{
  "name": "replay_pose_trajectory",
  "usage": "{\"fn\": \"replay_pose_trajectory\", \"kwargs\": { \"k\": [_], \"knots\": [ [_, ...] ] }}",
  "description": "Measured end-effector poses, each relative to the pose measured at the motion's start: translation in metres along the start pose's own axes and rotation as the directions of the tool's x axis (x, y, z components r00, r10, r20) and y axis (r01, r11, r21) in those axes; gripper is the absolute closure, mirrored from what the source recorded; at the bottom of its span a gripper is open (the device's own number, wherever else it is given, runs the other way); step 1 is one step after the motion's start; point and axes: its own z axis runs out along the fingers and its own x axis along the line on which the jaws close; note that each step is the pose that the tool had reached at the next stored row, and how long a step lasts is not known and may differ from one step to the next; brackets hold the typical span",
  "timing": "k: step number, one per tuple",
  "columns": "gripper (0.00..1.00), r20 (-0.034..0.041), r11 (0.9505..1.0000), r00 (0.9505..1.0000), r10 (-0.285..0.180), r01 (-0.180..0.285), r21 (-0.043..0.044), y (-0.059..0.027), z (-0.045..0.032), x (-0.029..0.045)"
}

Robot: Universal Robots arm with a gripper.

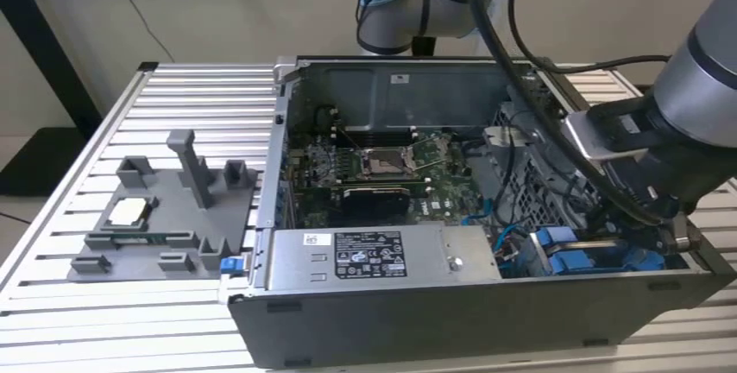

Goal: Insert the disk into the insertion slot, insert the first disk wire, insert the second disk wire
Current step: 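Insert the second disk wire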

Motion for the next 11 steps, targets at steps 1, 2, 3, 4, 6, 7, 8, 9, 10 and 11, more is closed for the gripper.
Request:
{"fn": "replay_pose_trajectory", "kwargs": {
  "k": [1, 2, 3, 4, 6, 7, 8, 9, 10, 11],
  "knots": [
    [0.84, 0.0012, 1.0, 1.0, 0.0, 0.0, 0.0003, -0.0002, 0.0004, -0.0001],
    [0.82, 0.0027, 1.0, 1.0, 0.0, 0.0, 0.0001, -0.0004, 0.0002, -0.0001],
    [0.76, 0.0024, 1.0, 1.0, 0.0, 0.0, -0.0003, -0.0009, -0.0031, -0.0008],
    [0.76, 0.001, 1.0, 1.0, 0.0, 0.0, -0.0007, -0.0017, -0.0083, -0.0017],
    [0.76, 0.0005, 1.0, 1.0, 0.0, 0.0, -0.0011, -0.0031, -0.0175, -0.0036],
    [0.76, 0.0001, 1.0, 1.0, 0.0, 0.0, -0.0013, -0.0038, -0.022, -0.0045],
    [0.76, 0.0002, 1.0, 1.0, 0.0, 0.0, -0.0014, -0.0043, -0.0249, -0.0051],
    [0.76, -0.0005, 1.0, 1.0, 0.0, 0.0, -0.0015, -0.0046, -0.0266, -0.0055],
    [0.76, -0.0005, 1.0, 1.0, 0.0, 0.0, -0.0018, -0.0047, -0.0271, -0.0055],
    [0.76, -0.0023, 1.0, 1.0, 0.0, 0.0, -0.0029, -0.0051, -0.0281, -0.0058]
  ]
}}
